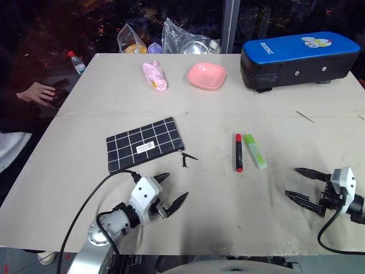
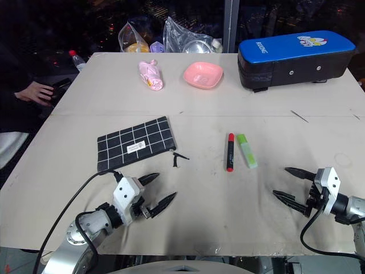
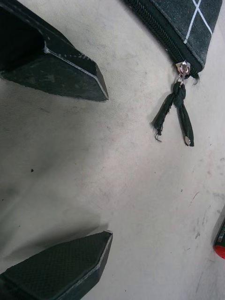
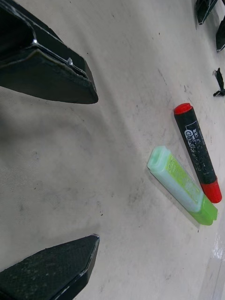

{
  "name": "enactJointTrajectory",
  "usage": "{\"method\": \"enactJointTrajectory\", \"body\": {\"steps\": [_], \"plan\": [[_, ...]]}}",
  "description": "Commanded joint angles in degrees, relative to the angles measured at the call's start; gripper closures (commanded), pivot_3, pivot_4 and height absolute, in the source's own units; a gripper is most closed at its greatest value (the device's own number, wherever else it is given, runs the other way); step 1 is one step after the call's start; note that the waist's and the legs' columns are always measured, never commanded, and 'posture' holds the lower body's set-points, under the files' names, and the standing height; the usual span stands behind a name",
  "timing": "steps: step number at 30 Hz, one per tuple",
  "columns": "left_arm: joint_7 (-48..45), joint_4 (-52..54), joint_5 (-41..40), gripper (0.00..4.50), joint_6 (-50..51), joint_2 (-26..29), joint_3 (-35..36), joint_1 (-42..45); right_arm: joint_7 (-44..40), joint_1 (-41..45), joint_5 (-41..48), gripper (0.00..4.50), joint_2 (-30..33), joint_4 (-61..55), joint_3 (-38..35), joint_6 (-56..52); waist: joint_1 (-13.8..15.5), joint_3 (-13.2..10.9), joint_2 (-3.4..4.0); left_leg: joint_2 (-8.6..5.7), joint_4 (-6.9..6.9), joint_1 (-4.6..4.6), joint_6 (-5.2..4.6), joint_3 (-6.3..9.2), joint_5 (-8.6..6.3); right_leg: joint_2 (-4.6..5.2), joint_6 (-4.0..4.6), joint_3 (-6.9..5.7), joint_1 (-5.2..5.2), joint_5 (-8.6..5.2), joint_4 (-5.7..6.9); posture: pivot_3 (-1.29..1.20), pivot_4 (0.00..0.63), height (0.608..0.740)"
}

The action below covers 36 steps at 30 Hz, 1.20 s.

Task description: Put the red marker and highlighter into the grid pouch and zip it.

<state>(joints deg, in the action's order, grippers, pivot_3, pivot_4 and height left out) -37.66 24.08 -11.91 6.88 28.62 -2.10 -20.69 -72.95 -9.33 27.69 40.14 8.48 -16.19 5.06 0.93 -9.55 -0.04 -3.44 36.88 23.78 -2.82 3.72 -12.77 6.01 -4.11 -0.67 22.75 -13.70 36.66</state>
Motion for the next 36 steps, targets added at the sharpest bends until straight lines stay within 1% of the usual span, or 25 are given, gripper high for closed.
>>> {"method": "enactJointTrajectory", "body": {"steps": [1, 5, 12, 17, 22, 25, 27, 30, 33, 36], "plan": [[-0.7, -1.3, -0.4, 0.02, -1.2, 0.7, 1.3, -0.6, 0.6, 1.1, 0.2, 0.00, -0.5, -0.5, -0.4, 0.9, 0.0, 0.0, 0.00, 0.00, 0.00, 0.00, 0.00, 0.00, 0.00, 0.00, 0.00, 0.00, 0.00, 0.00, 0.00, 0.00, 0.150, 0.726], [-2.5, -1.8, -2.0, 0.02, -2.8, 1.3, 2.6, -2.0, 1.2, 1.3, 0.8, 0.00, -1.6, -2.3, 0.1, 0.2, -0.1, 0.0, 0.02, 0.01, 0.00, -0.01, 0.00, 0.00, 0.00, -0.01, 0.00, 0.01, 0.00, 0.00, 0.01, 0.00, 0.150, 0.726], [-4.5, -4.1, -2.0, 0.02, -5.9, 2.0, 3.0, -1.3, 2.8, -0.2, 1.8, 0.00, -2.2, -7.0, -0.2, -1.7, 0.0, 0.0, 0.02, 0.01, 0.00, -0.01, 0.00, 0.00, 0.00, -0.01, 0.01, 0.00, 0.01, 0.00, 0.01, 0.00, 0.150, 0.726], [-5.0, -4.8, -2.3, 0.02, -6.4, 2.4, 3.4, -0.5, 3.6, -1.2, 2.2, 0.00, -2.5, -9.1, -0.2, -2.7, -0.1, 0.0, 0.02, 0.01, 0.00, -0.01, 0.00, 0.00, 0.00, 0.00, 0.01, 0.01, 0.01, 0.00, 0.01, 0.00, 0.150, 0.726], [-4.8, -4.8, -2.2, 0.02, -6.8, 2.4, 3.6, 0.1, 2.6, -1.0, 5.0, 0.00, -2.6, -12.6, 0.5, -4.8, 0.0, 0.0, 0.02, 0.01, 0.00, -0.01, 0.00, 0.01, 0.00, -0.01, 0.01, 0.00, 0.01, 0.00, 0.02, 0.00, 0.150, 0.726], [-4.7, -5.0, -3.2, 0.02, -8.3, 2.9, 6.7, 1.3, 2.1, 0.5, 9.8, 0.00, -2.9, -18.6, 1.8, -9.1, -0.1, 0.0, 0.00, 0.03, 0.00, -0.01, 0.00, 0.01, 0.00, -0.01, 0.01, 0.01, 0.02, 0.00, 0.04, 0.00, 0.150, 0.726], [-4.9, -5.1, -3.7, 0.02, -9.2, 3.3, 8.8, 1.2, 2.4, 1.3, 11.4, 0.00, -3.0, -20.8, 2.1, -10.6, -0.1, 0.0, -0.01, 0.08, 0.01, 0.00, 0.00, 0.04, 0.00, -0.05, 0.00, -0.03, 0.03, 0.00, 0.05, 0.00, 0.150, 0.726], [-5.9, -5.7, -5.0, 0.02, -11.3, 4.6, 13.5, 0.3, 3.2, 2.8, 12.8, 0.00, -3.1, -23.1, 2.3, -12.3, 0.0, 0.0, -0.07, 0.07, 0.01, 0.03, 0.00, 0.03, 0.00, -0.03, 0.01, -0.01, 0.07, 0.00, 0.00, 0.00, 0.150, 0.726], [-6.0, -5.5, -7.8, 0.02, -11.4, 6.0, 20.0, -0.3, 3.5, 4.8, 13.0, 0.00, -3.0, -23.9, 2.9, -13.3, 0.0, -0.1, -0.16, 0.07, 0.00, 0.08, 0.00, 0.03, 0.00, -0.03, 0.02, -0.02, 0.15, 0.01, -0.02, 0.00, 0.150, 0.726], [-3.2, -7.1, -5.3, 0.02, -12.9, 7.1, 25.8, -0.3, 3.7, 6.9, 11.9, 0.00, -3.0, -23.6, 4.1, -13.8, -0.1, -0.1, -0.18, 0.07, 0.00, 0.08, 0.00, 0.03, 0.00, -0.03, 0.02, -0.02, 0.16, 0.01, 0.00, 0.00, 0.150, 0.726]]}}
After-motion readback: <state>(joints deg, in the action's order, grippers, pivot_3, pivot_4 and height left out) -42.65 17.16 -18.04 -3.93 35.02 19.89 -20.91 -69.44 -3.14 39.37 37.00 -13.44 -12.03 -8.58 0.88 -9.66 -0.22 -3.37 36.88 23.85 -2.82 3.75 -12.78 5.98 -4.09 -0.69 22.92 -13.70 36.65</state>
